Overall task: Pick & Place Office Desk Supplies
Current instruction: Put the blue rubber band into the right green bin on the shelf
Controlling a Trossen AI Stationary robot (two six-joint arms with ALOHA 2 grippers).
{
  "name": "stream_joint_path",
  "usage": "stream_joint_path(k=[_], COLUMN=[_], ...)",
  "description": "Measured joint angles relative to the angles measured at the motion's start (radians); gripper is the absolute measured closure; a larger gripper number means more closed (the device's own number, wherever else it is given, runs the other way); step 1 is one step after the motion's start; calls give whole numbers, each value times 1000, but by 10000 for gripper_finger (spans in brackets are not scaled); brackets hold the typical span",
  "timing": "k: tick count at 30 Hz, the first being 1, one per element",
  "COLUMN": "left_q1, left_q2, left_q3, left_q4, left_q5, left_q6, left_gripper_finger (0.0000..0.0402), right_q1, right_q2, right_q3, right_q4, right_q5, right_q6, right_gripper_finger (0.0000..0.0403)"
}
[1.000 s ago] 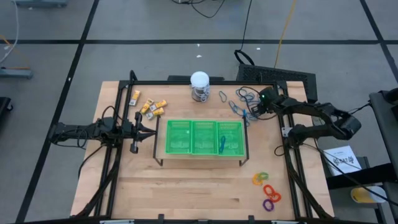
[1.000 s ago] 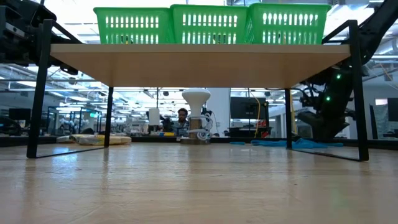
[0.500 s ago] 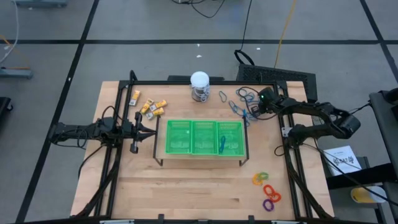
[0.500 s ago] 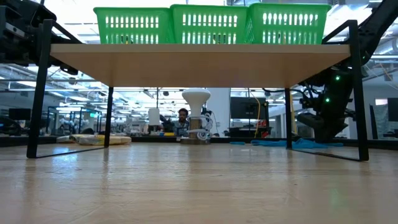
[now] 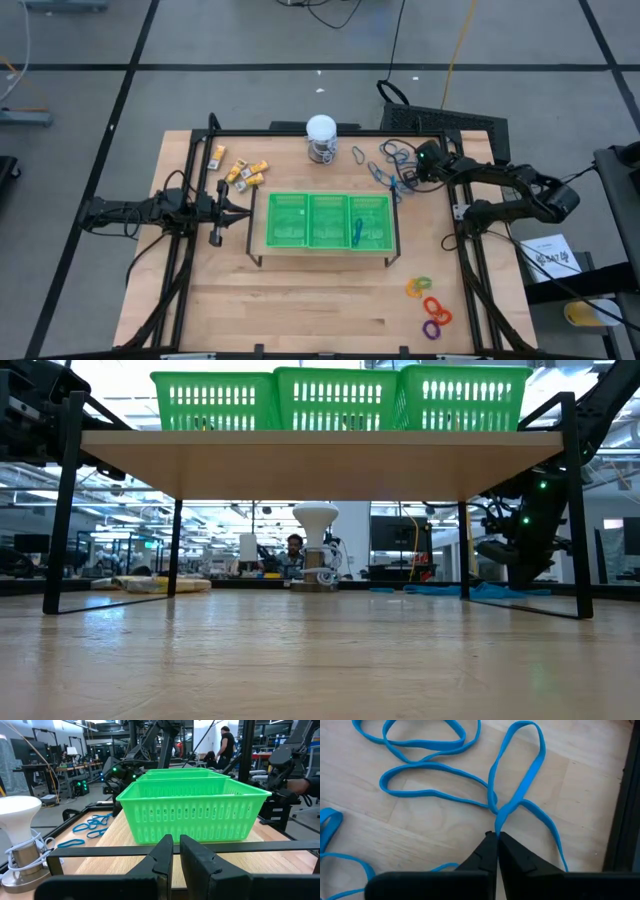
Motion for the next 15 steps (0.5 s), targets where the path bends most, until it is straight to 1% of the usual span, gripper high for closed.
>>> stream_joint_path(k=[2,6,8,12,15], left_q1=[0,0,0,0,0], left_q2=[0,0,0,0,0], left_q3=[0,0,0,0,0], left_q4=[0,0,0,0,0], left_q5=[0,0,0,0,0], left_q6=[0,0,0,0,0], left_gripper_finger=[357,357,357,357,357], right_q1=[1,4,13,46,70], right_q2=[0,0,-4,-35,-79], right_q3=[0,0,0,0,0], right_q4=[5,29,34,37,37], right_q5=[-10,-75,-63,7,7], right_q6=[11,4,-10,-14,-18], right_gripper_finger=[401,401,402,402,402])
